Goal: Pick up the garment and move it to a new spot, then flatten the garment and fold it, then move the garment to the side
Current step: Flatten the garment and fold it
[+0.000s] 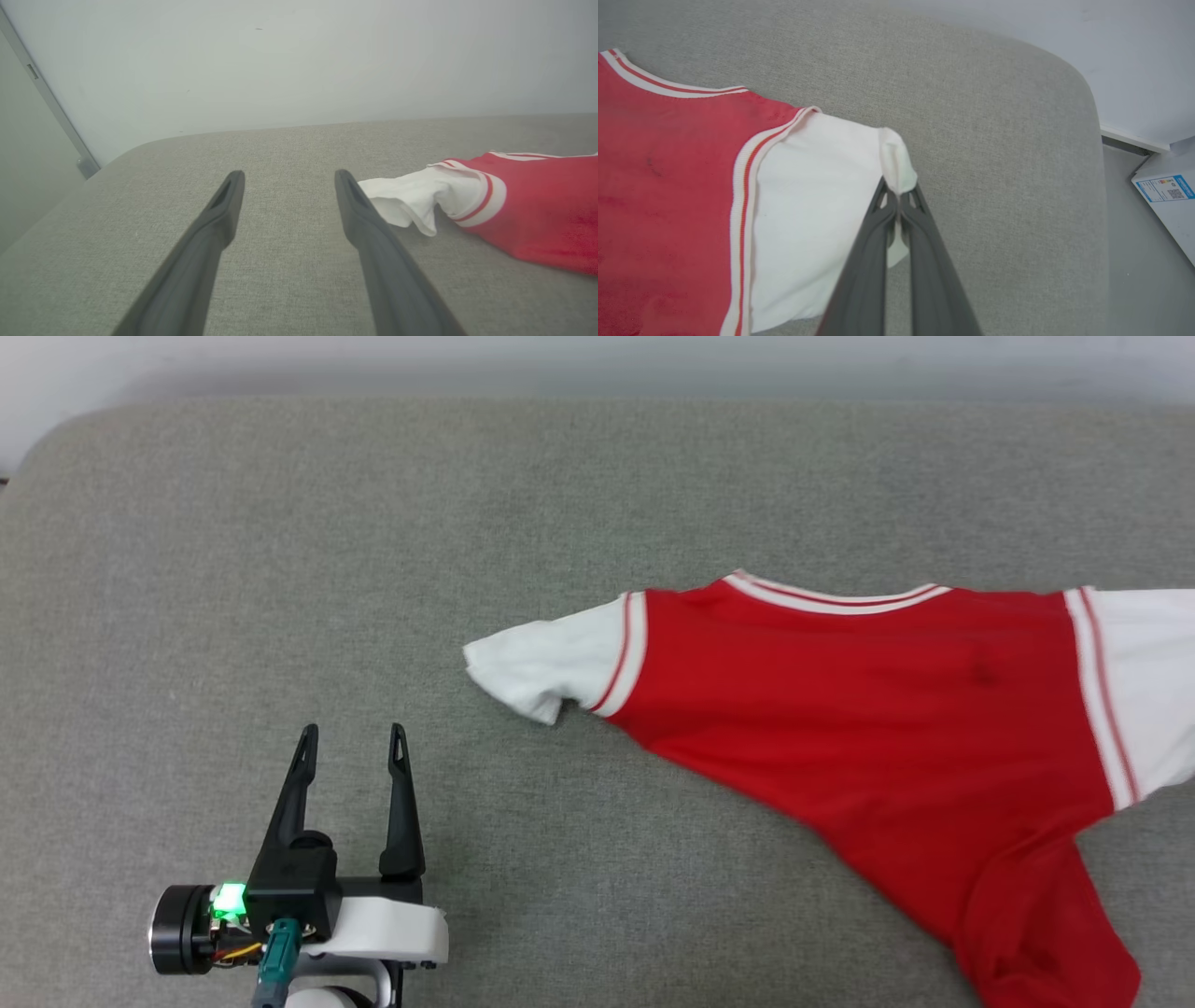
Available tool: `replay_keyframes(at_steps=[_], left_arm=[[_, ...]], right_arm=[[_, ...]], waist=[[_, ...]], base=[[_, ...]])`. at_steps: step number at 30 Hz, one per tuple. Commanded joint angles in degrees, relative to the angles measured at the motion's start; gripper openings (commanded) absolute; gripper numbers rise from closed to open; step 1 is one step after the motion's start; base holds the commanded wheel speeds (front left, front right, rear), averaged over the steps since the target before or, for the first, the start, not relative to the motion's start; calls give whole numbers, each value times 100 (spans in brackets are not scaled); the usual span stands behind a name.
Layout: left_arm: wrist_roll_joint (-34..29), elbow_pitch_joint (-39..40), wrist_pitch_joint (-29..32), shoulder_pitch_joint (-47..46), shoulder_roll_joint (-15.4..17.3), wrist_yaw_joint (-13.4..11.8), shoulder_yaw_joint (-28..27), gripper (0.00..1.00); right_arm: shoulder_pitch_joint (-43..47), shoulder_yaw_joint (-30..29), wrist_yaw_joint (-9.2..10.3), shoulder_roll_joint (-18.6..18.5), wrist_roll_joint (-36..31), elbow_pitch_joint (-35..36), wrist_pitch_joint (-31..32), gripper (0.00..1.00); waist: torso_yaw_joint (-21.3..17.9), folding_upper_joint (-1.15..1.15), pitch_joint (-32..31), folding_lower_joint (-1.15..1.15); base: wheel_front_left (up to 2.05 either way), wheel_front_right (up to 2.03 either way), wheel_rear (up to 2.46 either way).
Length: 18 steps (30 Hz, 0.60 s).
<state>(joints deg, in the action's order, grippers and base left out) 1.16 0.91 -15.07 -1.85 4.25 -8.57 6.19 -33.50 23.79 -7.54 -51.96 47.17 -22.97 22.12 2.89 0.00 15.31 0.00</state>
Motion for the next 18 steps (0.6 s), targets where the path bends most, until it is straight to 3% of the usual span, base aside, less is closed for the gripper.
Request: replay_keyframes(at_steps=[1,9,16,17,18], left_arm=[[-39,2,-14,-105,-8,-2,-3,100],[-18,-12,-14,-223,-28,-7,1,100],[-28,-42,-14,-257,-12,-19,-51,100],[-30,-46,-14,-272,-5,-8,-52,100],[-24,-48,-14,-280,1,8,-58,100]], right_arm=[[-138,-51,10,41,-85,-237,51,0],[-301,-155,9,680,-247,-1908,290,0],[-342,5,8,1100,-285,-2486,-14,0],[-352,10,8,1103,-325,-2512,-152,47],[-371,25,8,1103,-360,-2507,-318,100]], waist=[[68,0,101,0],[171,0,307,0],[113,0,308,0],[102,0,284,0],[91,0,252,0]], base=[[0,0,0],[0,0,0],[0,0,0],[0,0,0],[0,0,0]])
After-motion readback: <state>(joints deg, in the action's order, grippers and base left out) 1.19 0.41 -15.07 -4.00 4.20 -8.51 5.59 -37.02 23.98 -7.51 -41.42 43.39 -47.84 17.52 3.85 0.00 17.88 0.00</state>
